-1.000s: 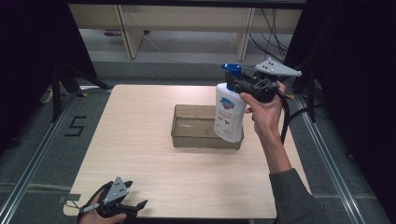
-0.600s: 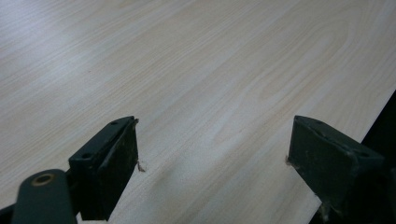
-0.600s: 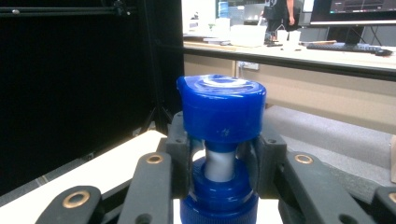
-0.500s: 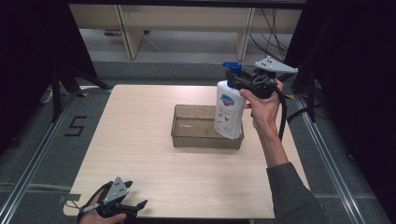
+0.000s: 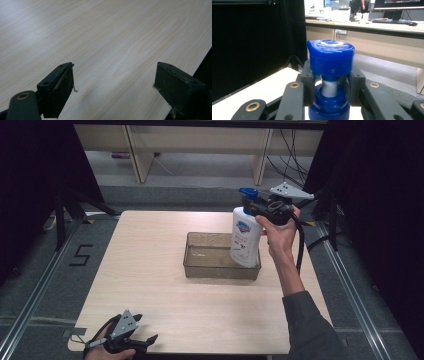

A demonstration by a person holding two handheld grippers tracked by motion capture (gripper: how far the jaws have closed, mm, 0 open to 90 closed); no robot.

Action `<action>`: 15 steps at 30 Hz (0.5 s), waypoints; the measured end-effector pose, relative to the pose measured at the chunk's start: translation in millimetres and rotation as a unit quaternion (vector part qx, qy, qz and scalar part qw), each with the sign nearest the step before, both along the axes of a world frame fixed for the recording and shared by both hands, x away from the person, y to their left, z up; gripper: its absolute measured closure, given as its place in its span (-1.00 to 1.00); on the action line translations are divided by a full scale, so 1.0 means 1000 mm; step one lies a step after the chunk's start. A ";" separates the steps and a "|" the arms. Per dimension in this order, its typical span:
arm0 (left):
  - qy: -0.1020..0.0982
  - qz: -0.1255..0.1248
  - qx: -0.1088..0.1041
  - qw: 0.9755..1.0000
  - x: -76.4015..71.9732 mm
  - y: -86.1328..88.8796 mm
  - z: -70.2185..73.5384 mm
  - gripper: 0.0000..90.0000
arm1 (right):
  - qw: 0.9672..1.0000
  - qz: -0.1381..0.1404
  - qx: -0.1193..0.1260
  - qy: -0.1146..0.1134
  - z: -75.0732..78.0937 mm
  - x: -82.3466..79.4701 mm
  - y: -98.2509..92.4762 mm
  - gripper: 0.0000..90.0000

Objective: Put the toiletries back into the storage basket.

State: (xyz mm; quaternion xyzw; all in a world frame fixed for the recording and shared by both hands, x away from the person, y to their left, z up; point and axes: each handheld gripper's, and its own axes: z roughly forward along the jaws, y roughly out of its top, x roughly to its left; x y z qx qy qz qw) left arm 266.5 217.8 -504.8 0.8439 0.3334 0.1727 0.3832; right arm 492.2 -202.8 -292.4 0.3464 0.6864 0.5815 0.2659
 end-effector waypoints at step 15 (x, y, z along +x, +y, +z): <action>0.003 0.002 -0.013 1.000 -0.001 -0.002 -0.001 -0.66 | 1.000 0.000 0.004 0.012 -0.019 0.004 -0.003 0.46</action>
